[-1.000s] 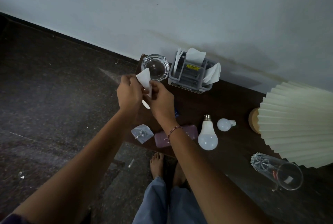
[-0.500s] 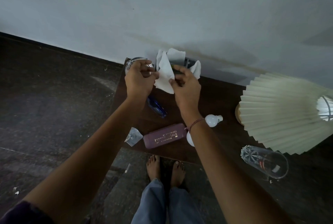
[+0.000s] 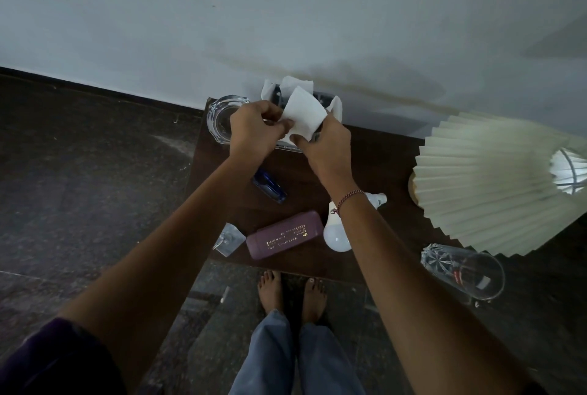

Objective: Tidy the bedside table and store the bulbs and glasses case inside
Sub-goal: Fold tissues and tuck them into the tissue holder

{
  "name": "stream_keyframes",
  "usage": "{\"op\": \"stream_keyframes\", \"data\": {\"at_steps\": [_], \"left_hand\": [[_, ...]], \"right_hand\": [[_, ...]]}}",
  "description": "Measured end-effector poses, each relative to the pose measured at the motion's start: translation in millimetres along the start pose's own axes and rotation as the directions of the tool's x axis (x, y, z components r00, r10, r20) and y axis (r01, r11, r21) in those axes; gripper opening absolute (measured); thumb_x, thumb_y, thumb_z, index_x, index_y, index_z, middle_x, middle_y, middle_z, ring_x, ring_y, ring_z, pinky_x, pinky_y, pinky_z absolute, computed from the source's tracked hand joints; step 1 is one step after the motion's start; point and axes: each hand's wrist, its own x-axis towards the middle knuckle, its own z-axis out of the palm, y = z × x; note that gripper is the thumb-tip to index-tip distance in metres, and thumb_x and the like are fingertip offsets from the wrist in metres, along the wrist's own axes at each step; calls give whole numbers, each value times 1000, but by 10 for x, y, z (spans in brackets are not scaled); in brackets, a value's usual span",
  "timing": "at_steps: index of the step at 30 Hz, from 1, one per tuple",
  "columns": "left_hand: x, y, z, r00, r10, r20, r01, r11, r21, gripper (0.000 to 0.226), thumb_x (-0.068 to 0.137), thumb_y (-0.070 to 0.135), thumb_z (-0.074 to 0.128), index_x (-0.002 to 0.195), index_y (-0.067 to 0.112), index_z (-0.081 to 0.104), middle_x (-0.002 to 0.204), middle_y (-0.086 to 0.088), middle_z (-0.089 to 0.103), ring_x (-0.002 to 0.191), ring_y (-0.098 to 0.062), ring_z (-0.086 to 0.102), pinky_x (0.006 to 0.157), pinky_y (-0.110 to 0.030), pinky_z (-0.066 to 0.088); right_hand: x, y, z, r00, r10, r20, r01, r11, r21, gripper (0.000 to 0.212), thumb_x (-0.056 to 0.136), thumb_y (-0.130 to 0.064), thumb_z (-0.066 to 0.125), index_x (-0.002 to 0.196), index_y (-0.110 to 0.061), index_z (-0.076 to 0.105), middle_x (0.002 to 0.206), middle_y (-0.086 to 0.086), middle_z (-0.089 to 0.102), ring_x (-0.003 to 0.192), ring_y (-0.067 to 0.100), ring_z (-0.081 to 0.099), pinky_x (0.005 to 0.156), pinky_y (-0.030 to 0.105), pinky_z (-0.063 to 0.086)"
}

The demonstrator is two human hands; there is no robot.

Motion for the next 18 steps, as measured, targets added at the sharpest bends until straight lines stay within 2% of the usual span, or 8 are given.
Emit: {"op": "stream_keyframes", "data": {"at_steps": [2, 6, 10, 13, 16, 18], "left_hand": [[12, -23, 20, 1000, -6, 1, 6, 1000, 7, 21, 75, 16, 75, 94, 9, 68, 86, -8, 71, 81, -22, 68, 78, -32, 55], [36, -52, 26, 1000, 6, -13, -5, 999, 35, 25, 73, 14, 76, 96, 7, 69, 76, 1, 60, 71, -12, 55, 69, -22, 42], [64, -76, 10, 1000, 7, -3, -7, 999, 39, 26, 73, 13, 75, 97, 6, 68, 79, -1, 61, 74, -13, 57, 72, -25, 48], [74, -71, 4, 999, 4, 37, -5, 999, 50, 31, 74, 10, 75, 104, 4, 66, 87, -4, 64, 80, -15, 59, 82, -31, 54], [68, -68, 2, 997, 19, 69, -24, 997, 77, 34, 75, 8, 74, 107, 5, 66, 96, -8, 68, 81, -15, 61, 84, -32, 55], [65, -70, -9, 997, 35, 65, -41, 995, 95, 31, 75, 9, 73, 105, 8, 67, 93, -7, 67, 78, -13, 60, 79, -26, 53]], "right_hand": [[0, -3, 3, 999, -35, -32, 34, 998, -48, 41, 79, -3, 68, 118, 0, 58, 112, 17, 67, 106, 27, 62, 88, 24, 46], [26, -5, 5, 992, -106, -61, 99, 988, -118, 25, 81, -1, 62, 106, -3, 64, 103, 12, 71, 98, 23, 65, 83, 16, 42], [37, 11, 30, 990, -133, -47, 124, 980, -157, 25, 81, -1, 63, 106, -3, 65, 104, 13, 70, 99, 24, 65, 81, 15, 39], [40, 35, 26, 990, -143, -14, 138, 971, -193, 27, 82, -3, 63, 109, -6, 64, 107, 10, 70, 101, 21, 64, 83, 14, 37], [35, 41, 11, 989, -145, 31, 148, 974, -169, 25, 83, -4, 63, 107, -10, 66, 106, 6, 71, 100, 17, 65, 90, 21, 47], [40, 42, 8, 989, -137, 53, 144, 979, -147, 25, 83, -3, 64, 106, -11, 66, 108, 5, 70, 102, 16, 64, 92, 26, 51]]}}
